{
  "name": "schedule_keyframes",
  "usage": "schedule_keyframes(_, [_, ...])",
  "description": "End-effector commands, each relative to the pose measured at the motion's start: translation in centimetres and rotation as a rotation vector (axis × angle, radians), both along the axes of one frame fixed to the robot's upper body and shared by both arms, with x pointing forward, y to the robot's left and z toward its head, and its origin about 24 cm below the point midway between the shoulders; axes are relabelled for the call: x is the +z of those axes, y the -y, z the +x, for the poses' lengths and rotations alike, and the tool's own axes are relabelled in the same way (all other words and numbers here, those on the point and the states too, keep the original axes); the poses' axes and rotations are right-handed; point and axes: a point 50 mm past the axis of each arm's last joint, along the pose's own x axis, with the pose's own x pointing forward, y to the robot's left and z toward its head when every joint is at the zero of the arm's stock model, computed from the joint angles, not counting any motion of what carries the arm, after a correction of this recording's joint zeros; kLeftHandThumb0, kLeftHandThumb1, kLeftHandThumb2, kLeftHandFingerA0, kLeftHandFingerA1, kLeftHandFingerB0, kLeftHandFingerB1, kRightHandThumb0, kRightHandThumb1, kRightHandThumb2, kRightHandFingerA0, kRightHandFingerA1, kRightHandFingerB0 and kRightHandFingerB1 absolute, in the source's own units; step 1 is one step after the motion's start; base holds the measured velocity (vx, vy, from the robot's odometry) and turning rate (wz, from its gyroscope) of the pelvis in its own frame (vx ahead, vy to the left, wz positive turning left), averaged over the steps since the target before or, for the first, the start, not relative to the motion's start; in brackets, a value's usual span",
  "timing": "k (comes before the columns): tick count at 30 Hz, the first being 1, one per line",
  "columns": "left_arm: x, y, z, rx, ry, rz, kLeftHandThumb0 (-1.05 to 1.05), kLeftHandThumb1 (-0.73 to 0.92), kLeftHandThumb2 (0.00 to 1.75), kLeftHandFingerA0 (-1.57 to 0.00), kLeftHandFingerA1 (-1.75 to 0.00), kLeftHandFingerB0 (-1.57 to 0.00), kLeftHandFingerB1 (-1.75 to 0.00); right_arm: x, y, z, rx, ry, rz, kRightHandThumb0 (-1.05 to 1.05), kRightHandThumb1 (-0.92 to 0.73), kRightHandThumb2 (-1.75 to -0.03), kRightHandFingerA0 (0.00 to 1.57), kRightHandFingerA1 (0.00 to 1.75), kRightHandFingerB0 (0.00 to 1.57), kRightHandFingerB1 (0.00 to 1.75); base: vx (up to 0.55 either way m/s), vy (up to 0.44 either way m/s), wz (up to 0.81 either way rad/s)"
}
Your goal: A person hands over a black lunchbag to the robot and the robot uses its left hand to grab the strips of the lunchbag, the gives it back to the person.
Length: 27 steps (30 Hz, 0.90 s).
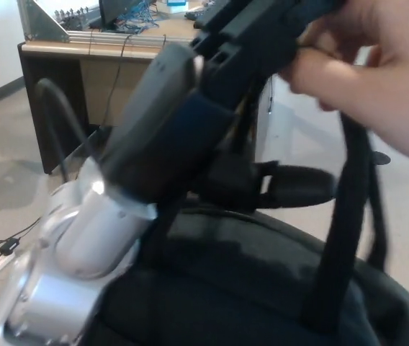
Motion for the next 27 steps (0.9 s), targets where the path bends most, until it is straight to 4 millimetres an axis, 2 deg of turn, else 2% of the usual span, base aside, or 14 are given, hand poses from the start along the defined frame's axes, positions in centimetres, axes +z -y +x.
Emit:
schedule_keyframes(1, [2.0,2.4,2.1,0.161,-0.121,0.085,-0.77,0.6,0.59,-0.02,-0.26,-0.02,-0.25,0.0,0.7,-0.2,0.0,-0.01,-0.013,-0.54,-0.54,-0.94,0.39,0.57,0.3,0.51,0.0,0.0,0.0])
schedule_keyframes(2, [2.1,2.5,2.2,0.164,-0.119,0.083,-0.77,0.6,0.59,-0.02,-0.26,-0.02,-0.25,0.0,0.7,-0.2,-0.001,-0.012,-0.006,-0.54,-0.54,-0.94,0.39,0.57,0.3,0.51,0.0,0.0,0.0])
schedule_keyframes(3, [2.5,2.6,2.3,0.191,-0.104,0.085,-0.74,0.47,0.88,-0.03,-0.22,-0.03,-0.2,0.0,0.7,-0.2,-0.004,-0.01,-0.003,-0.54,-0.69,-0.6,0.45,0.44,0.42,0.4,0.0,0.0,0.0])
schedule_keyframes(13, [3.4,2.6,3.5,0.336,-0.056,0.119,-0.76,0.46,0.76,-0.11,-0.23,-0.12,-0.17,-0.2,0.6,-0.4,0.012,-0.023,-0.013,-0.53,-0.69,-0.61,0.45,0.44,0.43,0.4,0.0,0.0,0.0])
schedule_keyframes(17, [3.5,3.4,4.2,0.352,-0.041,0.074,-0.62,0.4,0.74,-0.06,-0.41,0.0,-0.3,-0.2,0.5,-0.4,0.011,-0.021,-0.01,-0.52,-0.69,-0.6,0.45,0.44,0.44,0.4,0.0,0.0,0.0])
schedule_keyframes(18, [3.5,3.8,4.4,0.345,-0.04,0.053,-0.32,0.33,0.89,0.0,-0.49,0.0,-0.49,-0.2,0.5,-0.4,0.013,-0.024,-0.014,-0.53,-0.69,-0.61,0.45,0.43,0.43,0.4,0.0,0.0,0.0])
schedule_keyframes(19, [3.5,4.1,4.6,0.334,-0.034,0.034,-0.32,0.33,0.89,0.0,-0.49,0.0,-0.48,-0.2,0.6,-0.4,0.009,-0.023,-0.014,-0.53,-0.69,-0.6,0.46,0.44,0.44,0.4,0.0,0.0,0.0])
schedule_keyframes(20, [3.6,4.6,4.8,0.327,-0.025,0.008,-0.6,0.44,0.72,-0.25,-0.44,-0.14,-0.38,-0.2,0.6,-0.3,0.006,-0.022,-0.012,-0.53,-0.69,-0.6,0.46,0.44,0.44,0.4,0.0,0.0,0.0])
schedule_keyframes(21, [3.6,5.1,4.9,0.323,-0.016,-0.018,-0.6,0.44,0.72,-0.25,-0.44,-0.14,-0.38,-0.1,0.6,-0.3,0.004,-0.021,-0.011,-0.53,-0.69,-0.6,0.46,0.44,0.44,0.4,0.0,0.0,0.0])
schedule_keyframes(22, [3.6,5.8,5.0,0.319,-0.003,-0.061,-0.53,0.5,0.56,-0.4,-0.38,-0.28,-0.31,-0.1,0.6,-0.2,0.002,-0.021,-0.009,-0.53,-0.69,-0.6,0.46,0.44,0.44,0.4,0.0,0.0,0.0])
schedule_keyframes(23, [3.5,5.9,5.0,0.315,0.001,-0.074,-0.57,0.43,0.73,-0.39,-0.48,-0.29,-0.43,-0.1,0.6,-0.2,0.003,-0.021,-0.009,-0.53,-0.69,-0.6,0.46,0.44,0.44,0.4,0.0,0.0,0.0])
schedule_keyframes(25, [3.4,6.5,5.2,0.286,0.007,-0.123,-0.54,0.42,0.74,-0.5,-0.52,-0.42,-0.48,-0.1,0.5,-0.2,0.005,-0.022,-0.009,-0.53,-0.69,-0.6,0.46,0.44,0.45,0.4,0.0,0.0,0.0])
schedule_keyframes(26, [3.3,6.8,5.3,0.274,0.003,-0.145,-0.46,0.51,0.55,-0.62,-0.69,-0.59,-0.51,-0.1,0.5,-0.1,0.007,-0.022,-0.01,-0.53,-0.69,-0.6,0.46,0.44,0.44,0.4,0.0,0.0,0.0])
schedule_keyframes(27, [3.0,7.3,5.4,0.244,-0.013,-0.19,-0.41,0.42,0.81,-0.72,-1.08,-0.72,-0.91,-0.1,0.5,-0.1,0.01,-0.025,-0.011,-0.52,-0.69,-0.6,0.45,0.43,0.44,0.4,0.0,0.0,0.0])
